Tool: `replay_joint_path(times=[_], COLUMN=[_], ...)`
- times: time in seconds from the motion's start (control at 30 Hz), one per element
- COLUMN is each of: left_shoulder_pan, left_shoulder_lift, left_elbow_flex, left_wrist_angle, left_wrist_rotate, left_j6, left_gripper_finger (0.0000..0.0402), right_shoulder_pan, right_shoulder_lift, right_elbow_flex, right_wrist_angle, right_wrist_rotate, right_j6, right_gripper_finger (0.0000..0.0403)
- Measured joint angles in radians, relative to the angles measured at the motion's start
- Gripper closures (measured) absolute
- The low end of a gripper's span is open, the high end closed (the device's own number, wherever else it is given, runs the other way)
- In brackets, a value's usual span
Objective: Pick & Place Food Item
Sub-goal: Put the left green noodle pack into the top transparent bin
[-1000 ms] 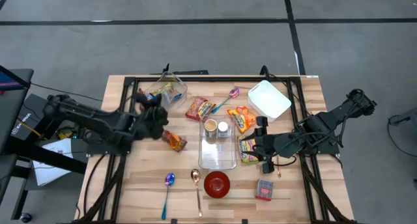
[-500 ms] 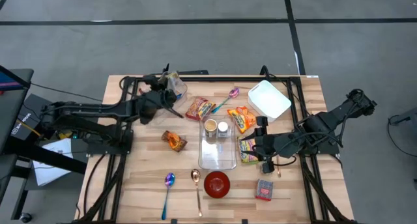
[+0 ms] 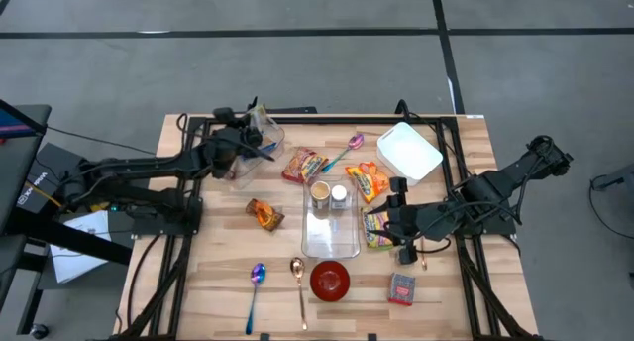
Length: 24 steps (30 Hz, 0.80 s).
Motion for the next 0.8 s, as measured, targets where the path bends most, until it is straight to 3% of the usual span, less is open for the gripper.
replay_joint_path(times=[0.23,0.8], left_shoulder_pan=[0.094,0.210], left_shoulder_lift=[0.000,0.000], left_elbow_flex=[-0.081,-0.111], left_wrist_angle=[0.149,0.168], left_wrist_rotate=[0.098,0.192], left_j6=[0.044,-0.031], left_gripper_finger=[0.0401,0.0401], right_shoulder_pan=[-0.011,-0.011], right_shoulder_lift=[0.000,0.000], right_elbow_flex=[0.000,0.000], right_wrist_angle=[0.000,0.000], right_wrist_rotate=[0.000,0.000], right_j6=[0.000,0.000], right_gripper_finger=[0.0223,0.0223])
